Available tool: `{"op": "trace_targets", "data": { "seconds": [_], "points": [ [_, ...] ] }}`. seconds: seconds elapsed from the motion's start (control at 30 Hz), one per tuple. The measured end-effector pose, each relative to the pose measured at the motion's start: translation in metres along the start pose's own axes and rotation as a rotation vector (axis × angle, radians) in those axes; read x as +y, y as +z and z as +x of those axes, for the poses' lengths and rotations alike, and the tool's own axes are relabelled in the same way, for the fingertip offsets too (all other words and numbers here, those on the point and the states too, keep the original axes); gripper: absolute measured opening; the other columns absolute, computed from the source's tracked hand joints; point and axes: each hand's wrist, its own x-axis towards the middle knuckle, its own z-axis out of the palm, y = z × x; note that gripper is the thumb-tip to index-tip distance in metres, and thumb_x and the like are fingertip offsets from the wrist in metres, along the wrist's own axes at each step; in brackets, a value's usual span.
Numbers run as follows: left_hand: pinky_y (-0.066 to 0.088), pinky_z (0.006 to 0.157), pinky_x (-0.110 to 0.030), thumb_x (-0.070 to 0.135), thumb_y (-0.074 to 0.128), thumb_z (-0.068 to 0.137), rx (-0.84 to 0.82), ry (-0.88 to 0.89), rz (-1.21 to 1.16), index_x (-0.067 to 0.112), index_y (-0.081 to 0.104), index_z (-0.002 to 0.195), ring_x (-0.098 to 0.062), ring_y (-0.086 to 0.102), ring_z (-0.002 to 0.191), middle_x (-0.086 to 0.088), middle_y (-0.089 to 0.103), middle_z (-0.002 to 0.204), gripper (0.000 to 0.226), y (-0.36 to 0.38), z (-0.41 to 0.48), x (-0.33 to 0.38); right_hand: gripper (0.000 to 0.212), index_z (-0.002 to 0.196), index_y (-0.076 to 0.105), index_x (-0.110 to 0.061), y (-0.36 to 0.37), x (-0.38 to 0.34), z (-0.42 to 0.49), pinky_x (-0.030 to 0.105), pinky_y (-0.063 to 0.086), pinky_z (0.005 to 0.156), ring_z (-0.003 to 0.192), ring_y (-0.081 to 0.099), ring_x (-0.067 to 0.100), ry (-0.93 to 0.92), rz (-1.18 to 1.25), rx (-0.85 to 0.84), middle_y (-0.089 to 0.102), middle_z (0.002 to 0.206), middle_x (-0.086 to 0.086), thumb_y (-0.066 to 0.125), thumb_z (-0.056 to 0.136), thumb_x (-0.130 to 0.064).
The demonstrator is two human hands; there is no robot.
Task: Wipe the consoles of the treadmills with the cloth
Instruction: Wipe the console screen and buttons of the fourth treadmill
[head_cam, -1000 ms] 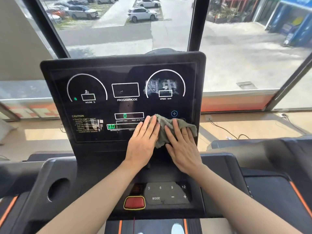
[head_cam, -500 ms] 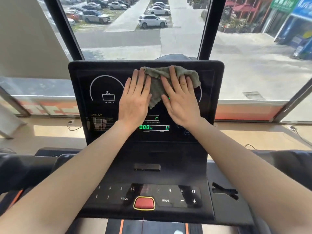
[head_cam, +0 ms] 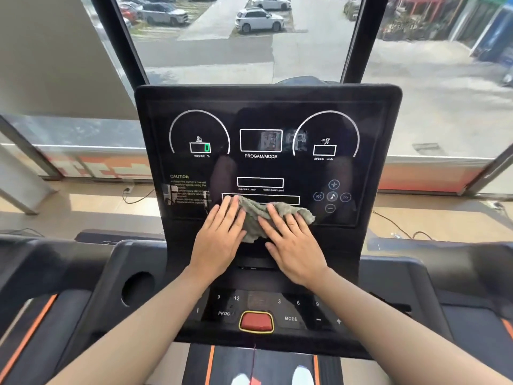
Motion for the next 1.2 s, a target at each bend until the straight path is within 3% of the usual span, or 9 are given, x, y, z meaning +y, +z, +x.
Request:
{"op": "trace_targets", "data": {
  "seconds": [0.17, 0.4, 0.6, 0.77, 0.97, 1.2],
  "points": [
    [0.018, 0.125, -0.050, 0.038, 0.044, 0.108, 0.013, -0.092, 0.029, 0.001, 0.029, 0.156, -0.036, 0.011, 0.155, -0.022, 0.017, 0.166, 0.062, -0.016, 0.029, -0.017, 0.059, 0.159, 0.017, -0.028, -0.034, 0.001, 0.045, 0.045, 0.012, 0.124, 0.145, 0.030, 0.032, 0.049, -0.033, 0.118, 0.002, 0.168, 0.002, 0.033, 0.106, -0.045],
    [0.013, 0.127, -0.049, 0.042, 0.045, 0.105, 0.140, -0.175, 0.068, 0.003, 0.027, 0.157, -0.035, 0.012, 0.155, -0.022, 0.018, 0.165, 0.067, -0.063, 0.106, -0.071, 0.056, 0.158, 0.022, -0.026, -0.109, 0.017, 0.135, 0.049, 0.013, 0.124, 0.145, 0.028, 0.038, 0.001, -0.135, 0.310, 0.007, 0.168, 0.008, 0.033, 0.106, -0.042],
    [0.014, 0.127, -0.044, 0.041, 0.046, 0.106, 0.184, -0.160, 0.058, 0.007, 0.027, 0.158, -0.031, 0.013, 0.156, -0.017, 0.019, 0.166, 0.065, -0.081, 0.124, -0.104, 0.057, 0.159, 0.018, -0.025, -0.131, 0.013, 0.164, 0.050, 0.010, 0.124, 0.149, 0.020, 0.037, -0.028, -0.166, 0.336, 0.006, 0.168, 0.009, 0.030, 0.106, -0.041],
    [0.017, 0.127, -0.044, 0.035, 0.050, 0.105, 0.145, -0.179, 0.009, 0.001, 0.032, 0.155, -0.034, 0.013, 0.155, -0.020, 0.020, 0.165, 0.063, -0.051, 0.070, -0.087, 0.058, 0.159, 0.018, -0.024, -0.081, -0.011, 0.119, 0.047, 0.009, 0.124, 0.147, 0.023, 0.035, -0.081, -0.160, 0.255, 0.003, 0.168, 0.007, 0.033, 0.105, -0.037],
    [0.031, 0.121, -0.050, 0.034, 0.052, 0.104, 0.016, -0.187, 0.011, 0.000, 0.042, 0.150, -0.034, 0.018, 0.154, -0.021, 0.023, 0.164, 0.057, -0.002, -0.022, -0.063, 0.060, 0.160, 0.017, -0.026, -0.015, -0.045, 0.061, 0.046, 0.008, 0.125, 0.147, 0.025, 0.031, -0.110, -0.065, 0.059, -0.006, 0.168, 0.003, 0.036, 0.104, -0.038],
    [0.038, 0.116, -0.049, 0.039, 0.048, 0.105, -0.024, -0.214, -0.041, 0.003, 0.052, 0.144, -0.032, 0.028, 0.151, -0.017, 0.029, 0.163, 0.053, 0.009, -0.052, -0.062, 0.059, 0.159, 0.018, -0.028, 0.000, -0.057, 0.046, 0.043, 0.007, 0.123, 0.145, 0.031, 0.029, -0.153, -0.071, -0.038, -0.004, 0.168, 0.002, 0.033, 0.105, -0.044]
  ]
}}
